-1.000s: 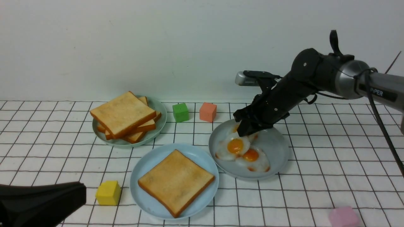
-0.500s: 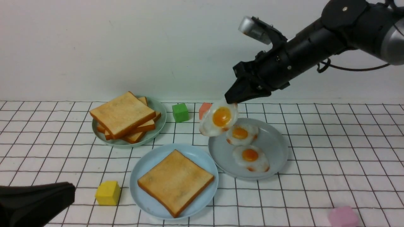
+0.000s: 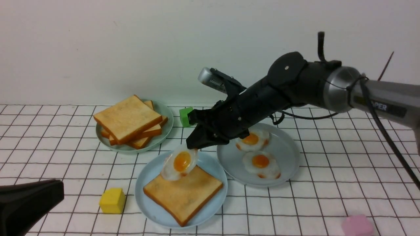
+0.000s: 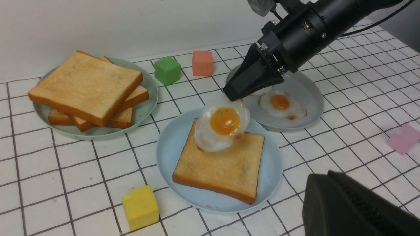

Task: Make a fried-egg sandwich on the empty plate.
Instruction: Use the right arm to place the fried egg on the slice of bread in the middle, then use the left arm to grab a slice of bread, then use the left arm to place a slice of bread on the fried egg in the middle

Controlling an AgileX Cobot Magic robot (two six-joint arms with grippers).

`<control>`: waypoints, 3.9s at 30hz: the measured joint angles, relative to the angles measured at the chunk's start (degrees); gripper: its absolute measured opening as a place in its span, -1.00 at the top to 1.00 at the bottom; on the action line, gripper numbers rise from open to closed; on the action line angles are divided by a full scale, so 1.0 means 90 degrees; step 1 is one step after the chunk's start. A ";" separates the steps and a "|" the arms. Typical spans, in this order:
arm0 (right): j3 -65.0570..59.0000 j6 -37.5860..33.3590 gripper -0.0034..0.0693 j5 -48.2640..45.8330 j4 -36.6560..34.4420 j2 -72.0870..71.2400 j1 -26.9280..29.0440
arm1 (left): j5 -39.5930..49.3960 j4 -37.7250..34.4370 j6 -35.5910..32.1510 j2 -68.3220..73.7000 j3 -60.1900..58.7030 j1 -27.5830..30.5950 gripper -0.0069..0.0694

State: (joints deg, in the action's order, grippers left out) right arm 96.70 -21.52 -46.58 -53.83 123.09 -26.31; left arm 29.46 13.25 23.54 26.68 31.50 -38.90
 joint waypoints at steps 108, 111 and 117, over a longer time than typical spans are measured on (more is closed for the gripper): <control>-0.3887 0.3382 0.82 -0.1800 0.4948 -0.7932 -0.1127 | 0.0406 -0.0792 -0.3458 0.8238 0.5311 0.1808 0.70; -0.3887 0.3382 0.82 -0.1800 0.4960 -0.8034 -0.1127 | 0.0466 -0.0825 -0.3118 0.8087 0.5013 0.1277 0.70; -0.3887 0.3382 0.82 -0.1802 0.4982 -0.8360 -0.1127 | 0.0526 -0.0467 -0.2616 0.8372 0.4683 0.0230 0.70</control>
State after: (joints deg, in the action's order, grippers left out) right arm 61.72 8.92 -62.81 -8.99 47.85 -36.45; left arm 34.19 9.05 0.00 102.03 73.66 -36.83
